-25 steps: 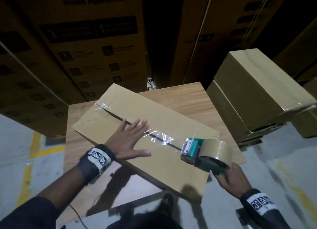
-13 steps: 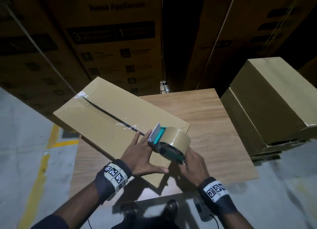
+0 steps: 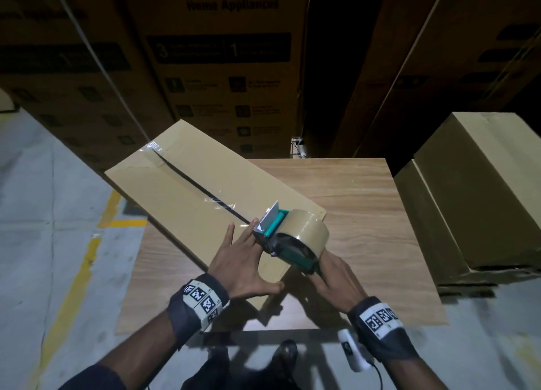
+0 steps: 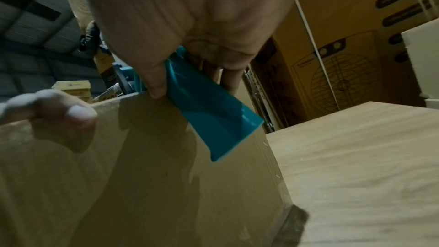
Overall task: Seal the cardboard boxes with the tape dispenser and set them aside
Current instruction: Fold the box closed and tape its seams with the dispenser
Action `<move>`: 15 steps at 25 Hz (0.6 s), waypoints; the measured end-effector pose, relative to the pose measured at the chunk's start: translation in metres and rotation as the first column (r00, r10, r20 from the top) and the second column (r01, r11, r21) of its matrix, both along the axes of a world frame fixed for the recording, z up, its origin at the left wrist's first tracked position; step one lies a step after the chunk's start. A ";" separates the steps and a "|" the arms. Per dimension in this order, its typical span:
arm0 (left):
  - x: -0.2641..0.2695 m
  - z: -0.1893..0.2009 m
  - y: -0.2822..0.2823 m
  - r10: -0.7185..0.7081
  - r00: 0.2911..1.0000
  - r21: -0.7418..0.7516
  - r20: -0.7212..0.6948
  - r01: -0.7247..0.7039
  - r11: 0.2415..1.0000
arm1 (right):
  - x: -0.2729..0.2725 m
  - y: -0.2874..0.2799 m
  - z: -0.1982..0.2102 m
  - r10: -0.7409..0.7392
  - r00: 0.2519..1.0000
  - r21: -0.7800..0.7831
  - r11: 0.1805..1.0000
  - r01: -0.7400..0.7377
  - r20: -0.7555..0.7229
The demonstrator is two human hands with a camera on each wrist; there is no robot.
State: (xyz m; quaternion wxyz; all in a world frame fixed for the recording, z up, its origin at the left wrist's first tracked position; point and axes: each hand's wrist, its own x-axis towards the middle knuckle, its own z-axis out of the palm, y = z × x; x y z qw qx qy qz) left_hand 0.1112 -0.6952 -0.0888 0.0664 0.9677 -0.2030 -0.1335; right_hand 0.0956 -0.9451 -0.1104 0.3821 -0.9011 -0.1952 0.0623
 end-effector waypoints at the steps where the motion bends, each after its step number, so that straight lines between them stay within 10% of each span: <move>1: 0.000 -0.001 -0.001 0.008 1.000 0.003 0.001 -0.008 1.000 | 0.001 -0.002 0.007 0.013 1.000 -0.008 1.000 -0.013 -0.017; 15: -0.003 -0.001 -0.002 0.072 0.997 0.020 0.034 -0.073 0.997 | -0.051 -0.105 0.054 0.011 0.991 -0.150 0.988 -0.031 -0.131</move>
